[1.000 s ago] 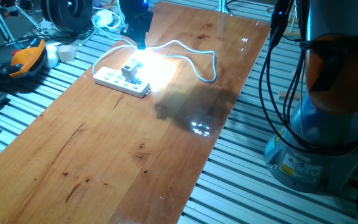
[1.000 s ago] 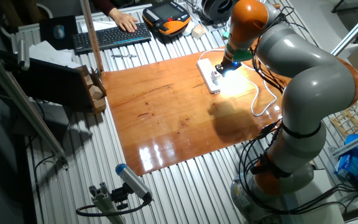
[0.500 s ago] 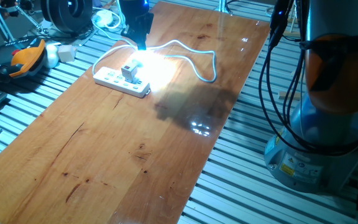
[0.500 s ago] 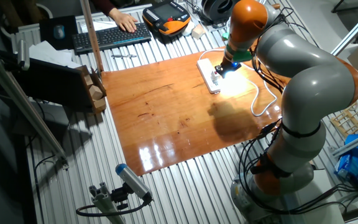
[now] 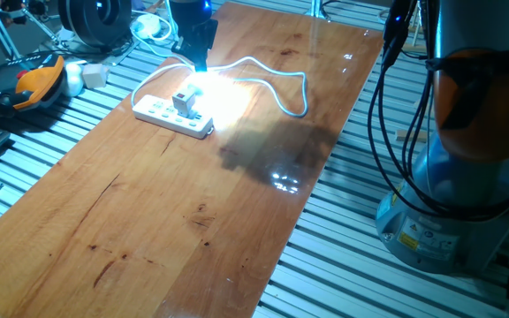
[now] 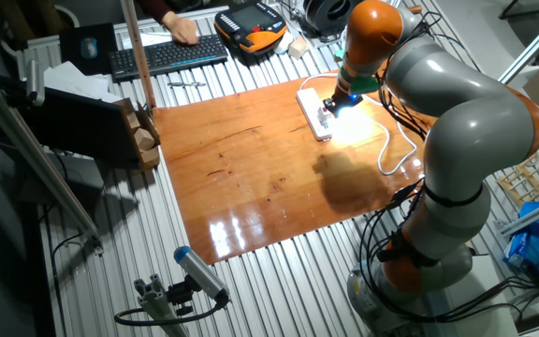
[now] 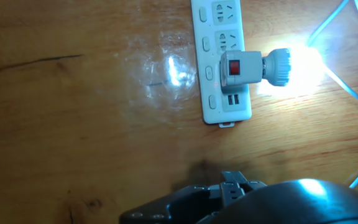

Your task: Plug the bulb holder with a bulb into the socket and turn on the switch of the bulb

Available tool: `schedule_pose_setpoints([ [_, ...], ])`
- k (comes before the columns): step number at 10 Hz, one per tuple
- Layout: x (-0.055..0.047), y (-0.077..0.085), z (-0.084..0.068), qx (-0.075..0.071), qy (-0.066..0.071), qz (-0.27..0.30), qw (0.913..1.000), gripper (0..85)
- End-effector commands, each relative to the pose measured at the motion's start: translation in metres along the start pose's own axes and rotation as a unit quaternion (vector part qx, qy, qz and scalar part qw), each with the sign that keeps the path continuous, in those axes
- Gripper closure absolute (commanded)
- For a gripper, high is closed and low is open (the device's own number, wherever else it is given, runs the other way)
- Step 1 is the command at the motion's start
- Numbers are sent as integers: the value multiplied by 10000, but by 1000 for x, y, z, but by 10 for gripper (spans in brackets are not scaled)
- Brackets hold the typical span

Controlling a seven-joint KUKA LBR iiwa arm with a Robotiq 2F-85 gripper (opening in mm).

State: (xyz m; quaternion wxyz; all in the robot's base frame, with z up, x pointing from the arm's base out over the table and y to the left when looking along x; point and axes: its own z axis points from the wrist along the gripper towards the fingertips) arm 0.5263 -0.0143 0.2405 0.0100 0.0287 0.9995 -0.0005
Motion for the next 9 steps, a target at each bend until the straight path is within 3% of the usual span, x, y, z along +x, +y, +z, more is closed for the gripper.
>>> schedule_pose_setpoints([
  [1,0,0,0,-16,7,1,10000,850],
  [9,-1,1,4,-69,18,56,10000,850],
])
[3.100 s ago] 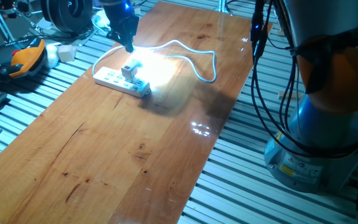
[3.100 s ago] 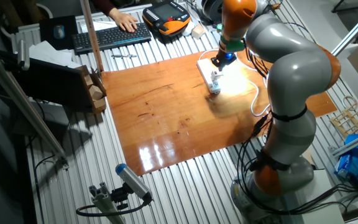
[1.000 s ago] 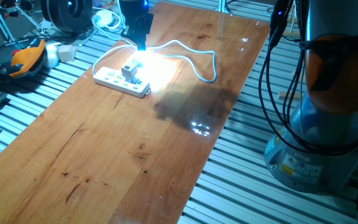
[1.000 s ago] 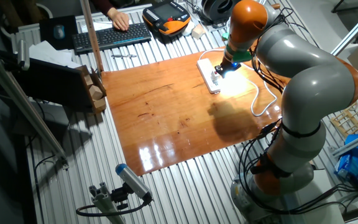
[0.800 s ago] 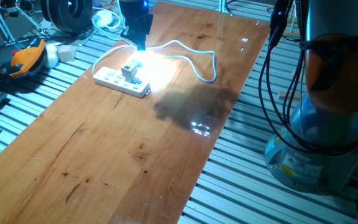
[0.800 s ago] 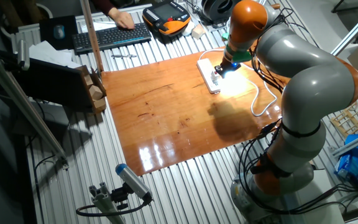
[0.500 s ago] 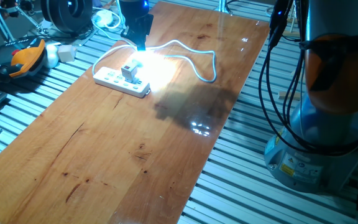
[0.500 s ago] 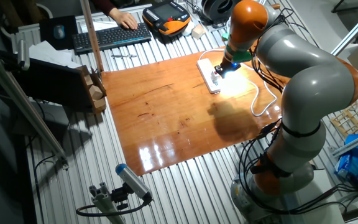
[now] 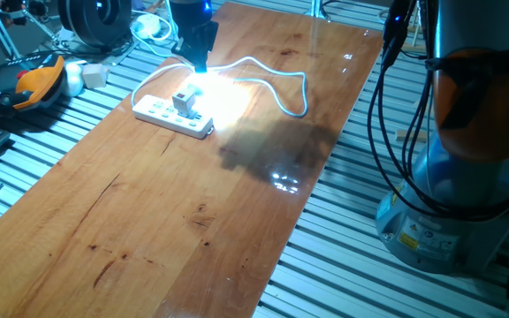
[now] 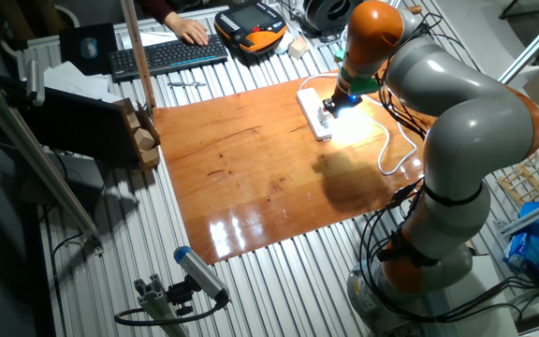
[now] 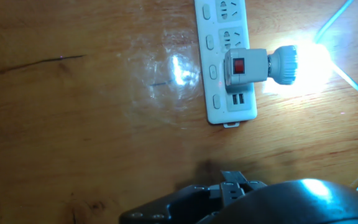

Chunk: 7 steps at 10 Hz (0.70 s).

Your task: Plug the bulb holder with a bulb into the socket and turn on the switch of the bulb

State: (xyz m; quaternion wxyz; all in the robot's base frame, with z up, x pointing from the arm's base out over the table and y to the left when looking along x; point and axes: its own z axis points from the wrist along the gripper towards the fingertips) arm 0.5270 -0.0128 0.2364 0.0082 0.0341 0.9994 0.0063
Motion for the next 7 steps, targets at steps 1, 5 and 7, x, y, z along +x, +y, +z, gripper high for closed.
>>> schedule_pose_setpoints([
  [1,0,0,0,13,-18,-6,10000,850],
  [5,1,0,-1,-12,68,-37,10000,850],
  [7,2,1,-1,-99,151,-60,9998,850],
])
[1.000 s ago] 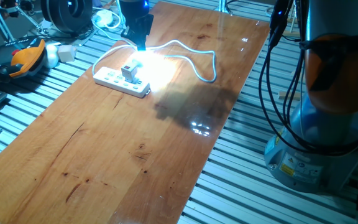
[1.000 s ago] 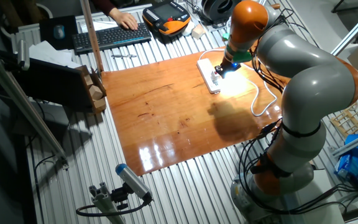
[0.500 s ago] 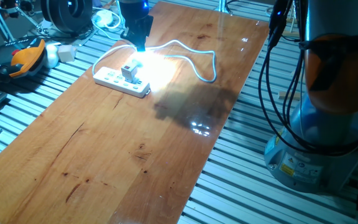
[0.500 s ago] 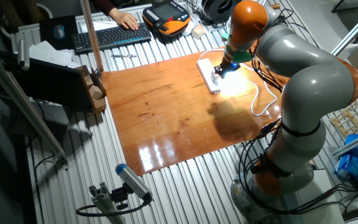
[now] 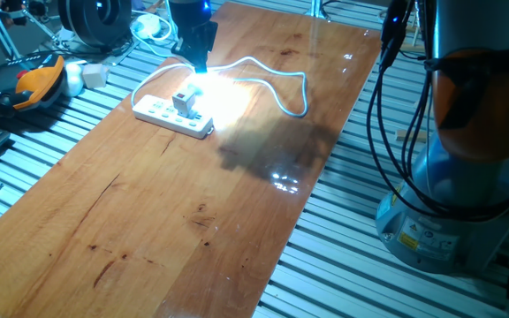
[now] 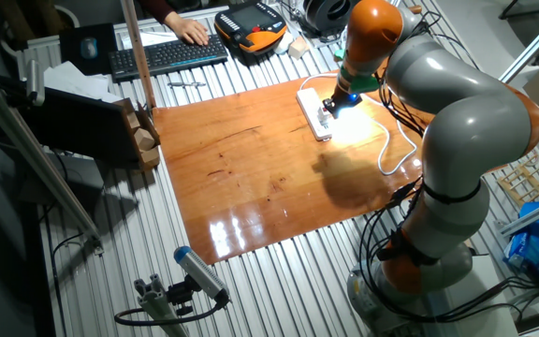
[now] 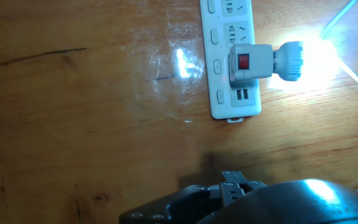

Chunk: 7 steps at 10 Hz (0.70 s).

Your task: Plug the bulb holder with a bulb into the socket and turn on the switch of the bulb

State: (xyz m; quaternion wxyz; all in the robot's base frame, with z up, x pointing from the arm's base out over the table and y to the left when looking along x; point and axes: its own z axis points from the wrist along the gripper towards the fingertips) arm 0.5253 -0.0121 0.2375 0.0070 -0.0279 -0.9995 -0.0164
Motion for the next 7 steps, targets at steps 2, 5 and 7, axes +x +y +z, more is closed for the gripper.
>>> schedule_pose_setpoints([
  [2,0,1,0,-4,-28,-30,10000,850],
  [5,0,0,0,18,-37,16,10000,850],
  [7,0,1,0,3,-36,31,10000,850],
])
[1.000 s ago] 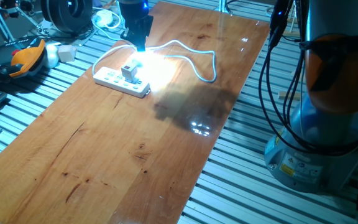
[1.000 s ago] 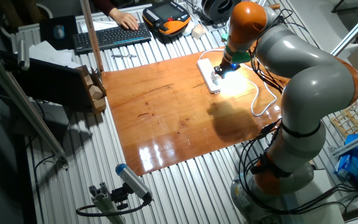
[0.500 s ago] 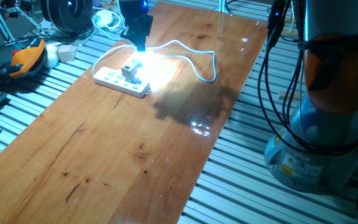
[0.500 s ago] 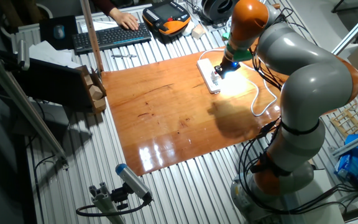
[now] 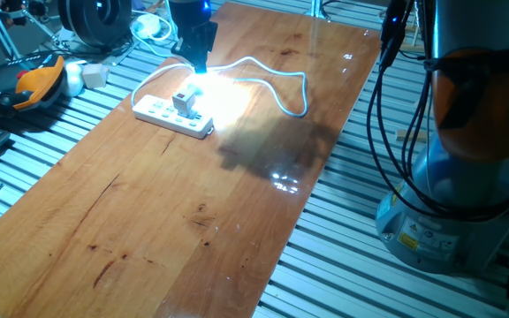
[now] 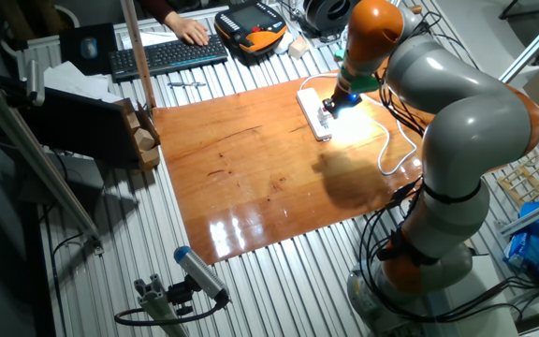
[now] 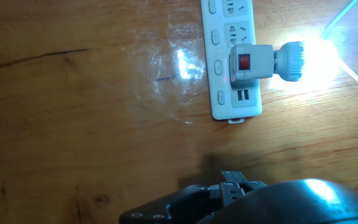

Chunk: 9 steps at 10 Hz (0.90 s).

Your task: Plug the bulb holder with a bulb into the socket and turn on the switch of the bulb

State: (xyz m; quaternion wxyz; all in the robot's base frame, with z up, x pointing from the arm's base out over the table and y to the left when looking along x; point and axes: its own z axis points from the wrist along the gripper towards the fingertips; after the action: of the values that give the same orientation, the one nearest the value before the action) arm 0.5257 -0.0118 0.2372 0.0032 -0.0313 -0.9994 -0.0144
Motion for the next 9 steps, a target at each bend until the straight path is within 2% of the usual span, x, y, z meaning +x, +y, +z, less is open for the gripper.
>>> schedule_pose_setpoints([
  [1,0,0,0,36,-16,-10,10000,850],
  [5,0,0,0,54,21,44,10000,850],
  [7,1,-1,0,6,109,44,9999,850],
  [8,2,-2,1,86,50,-17,9999,850],
  [9,2,-4,1,85,27,-24,10000,850],
])
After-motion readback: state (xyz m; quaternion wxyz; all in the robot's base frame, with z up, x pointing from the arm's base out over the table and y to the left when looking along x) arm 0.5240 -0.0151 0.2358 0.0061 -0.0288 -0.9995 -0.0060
